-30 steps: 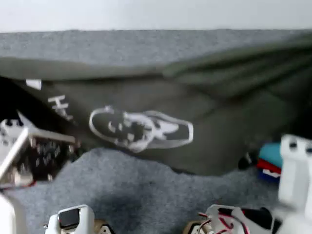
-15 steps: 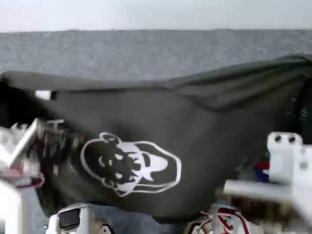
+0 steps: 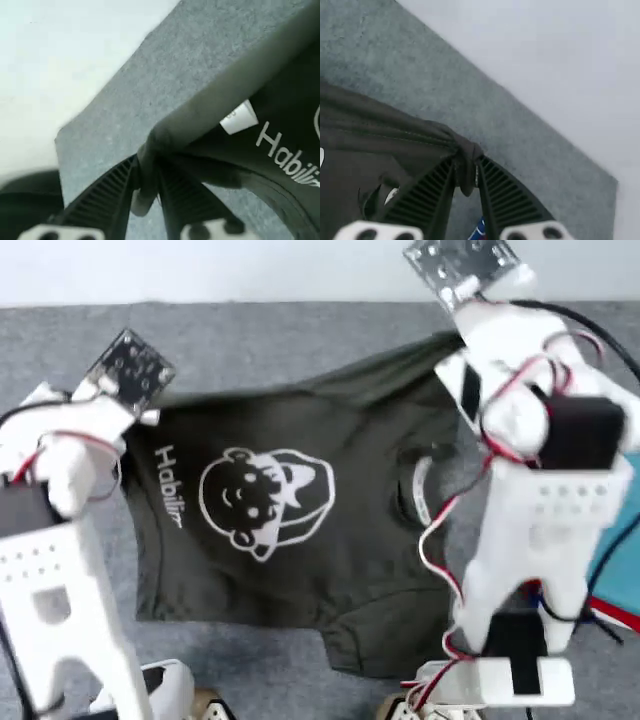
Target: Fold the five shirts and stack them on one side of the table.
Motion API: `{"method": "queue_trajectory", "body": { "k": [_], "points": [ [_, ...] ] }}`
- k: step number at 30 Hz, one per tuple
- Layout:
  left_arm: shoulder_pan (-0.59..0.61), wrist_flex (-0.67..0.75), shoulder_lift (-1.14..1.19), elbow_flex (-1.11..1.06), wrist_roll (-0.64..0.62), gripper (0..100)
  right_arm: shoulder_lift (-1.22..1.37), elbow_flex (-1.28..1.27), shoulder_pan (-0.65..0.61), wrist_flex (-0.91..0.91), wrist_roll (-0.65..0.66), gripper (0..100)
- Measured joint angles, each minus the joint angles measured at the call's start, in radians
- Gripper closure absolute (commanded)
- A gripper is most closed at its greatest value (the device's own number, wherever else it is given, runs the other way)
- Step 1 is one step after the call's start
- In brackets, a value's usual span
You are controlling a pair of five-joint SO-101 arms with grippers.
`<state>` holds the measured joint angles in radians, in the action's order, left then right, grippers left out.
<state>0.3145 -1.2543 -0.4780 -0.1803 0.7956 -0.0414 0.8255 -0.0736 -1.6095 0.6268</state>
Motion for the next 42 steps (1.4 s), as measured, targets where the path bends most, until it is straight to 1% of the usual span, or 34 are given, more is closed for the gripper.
{"method": "queue_trajectory", "body": {
  "k": [4, 10, 14, 17, 20, 24, 32, 37, 40, 42],
  "points": [
    [0.0, 0.094, 0.16, 0.011, 0.0, 98, 0.103, -0.011, 0.0, 0.138, -0.003, 98.7],
    [-0.048, 0.199, 0.385, 0.114, 0.0, 98, 0.269, -0.012, 0.0, 0.347, -0.003, 98.7],
    [-0.083, 0.253, 0.54, 0.238, 0.0, 98, 0.371, -0.018, 0.0, 0.502, -0.003, 98.7],
    [-0.091, 0.259, 0.674, 0.37, 0.0, 98, 0.423, -0.018, 0.0, 0.621, 0.002, 98.7],
    [-0.091, 0.255, 0.807, 0.519, 0.0, 98, 0.465, -0.018, 0.0, 0.712, 0.037, 98.7],
    [-0.092, 0.18, 0.965, 0.752, 0.0, 98, 0.491, -0.018, 0.011, 0.787, 0.055, 98.8],
    [-0.123, -0.023, 1.201, 1.143, 0.0, 98, 0.506, -0.018, 0.037, 0.773, 0.071, 98.8],
    [-0.158, -0.25, 1.254, 1.321, 0.002, 98, 0.506, -0.018, 0.038, 0.617, 0.092, 98.8],
    [-0.178, -0.4, 1.263, 1.389, 0.048, 98, 0.506, -0.018, 0.043, 0.474, 0.092, 98.8],
    [-0.18, -0.459, 1.263, 1.401, 0.068, 98, 0.506, -0.018, 0.046, 0.384, 0.094, 98.8]
  ]
}}
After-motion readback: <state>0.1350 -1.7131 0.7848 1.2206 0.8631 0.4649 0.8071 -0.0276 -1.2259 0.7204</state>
